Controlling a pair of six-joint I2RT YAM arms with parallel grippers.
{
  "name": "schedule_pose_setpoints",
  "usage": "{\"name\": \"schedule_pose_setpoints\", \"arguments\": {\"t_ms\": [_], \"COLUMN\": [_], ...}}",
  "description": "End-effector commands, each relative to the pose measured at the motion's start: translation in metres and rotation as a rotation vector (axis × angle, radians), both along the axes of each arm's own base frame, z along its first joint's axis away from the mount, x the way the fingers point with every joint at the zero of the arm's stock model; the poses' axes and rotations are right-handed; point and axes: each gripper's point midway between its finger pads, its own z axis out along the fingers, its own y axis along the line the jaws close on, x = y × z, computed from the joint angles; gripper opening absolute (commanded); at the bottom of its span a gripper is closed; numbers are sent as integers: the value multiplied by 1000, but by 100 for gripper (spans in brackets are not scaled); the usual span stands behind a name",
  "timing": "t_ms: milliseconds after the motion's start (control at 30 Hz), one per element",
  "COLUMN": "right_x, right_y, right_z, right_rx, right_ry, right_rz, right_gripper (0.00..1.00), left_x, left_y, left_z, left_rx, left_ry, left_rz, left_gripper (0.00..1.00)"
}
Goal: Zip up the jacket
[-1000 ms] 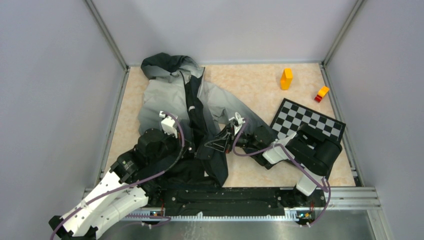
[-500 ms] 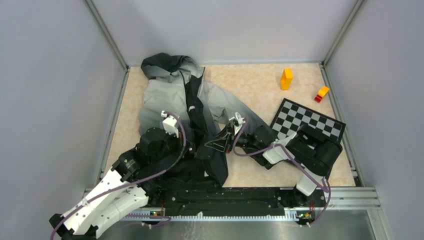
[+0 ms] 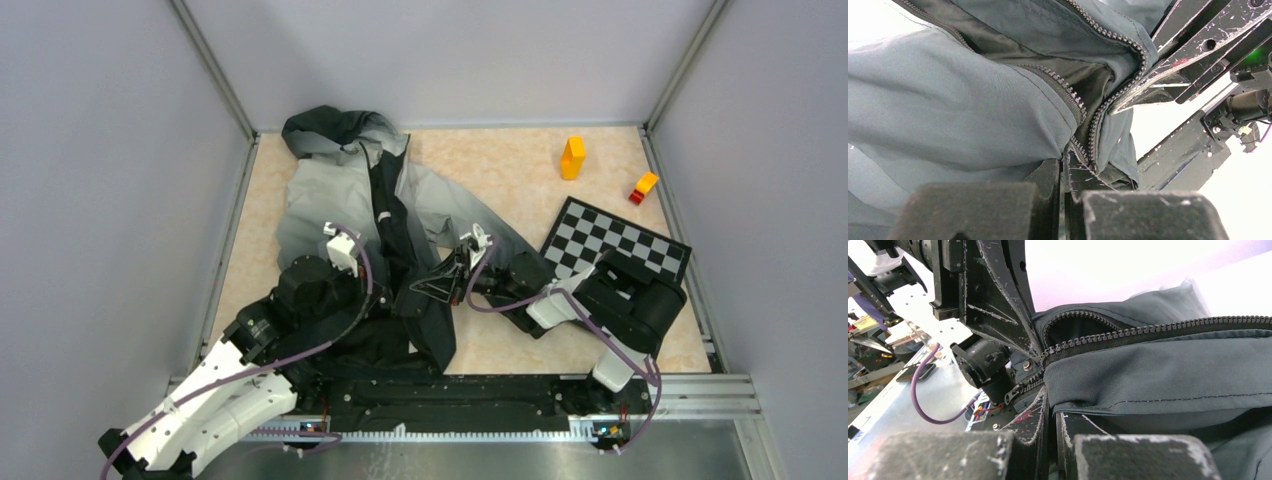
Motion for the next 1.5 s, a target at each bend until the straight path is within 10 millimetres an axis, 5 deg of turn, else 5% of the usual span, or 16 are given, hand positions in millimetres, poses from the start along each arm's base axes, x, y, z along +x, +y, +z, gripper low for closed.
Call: {"name": "schedule_pose_setpoints", "arguments": {"t_ms": [0, 1467], "right_x": [-5, 19], "right_y": [-12, -3], "right_z": [62, 56], "right_rx": [207, 226], "right_ry": [-182, 91], "right_rz": [-29, -59], "right_gripper": [0, 0], "left_x": [1, -1], "left_y": [-9, -17], "left_z": [15, 14], "left_rx": [-49, -44], "left_ry": [-49, -38], "left_rz": [-37, -91], "left_gripper": [0, 0]}}
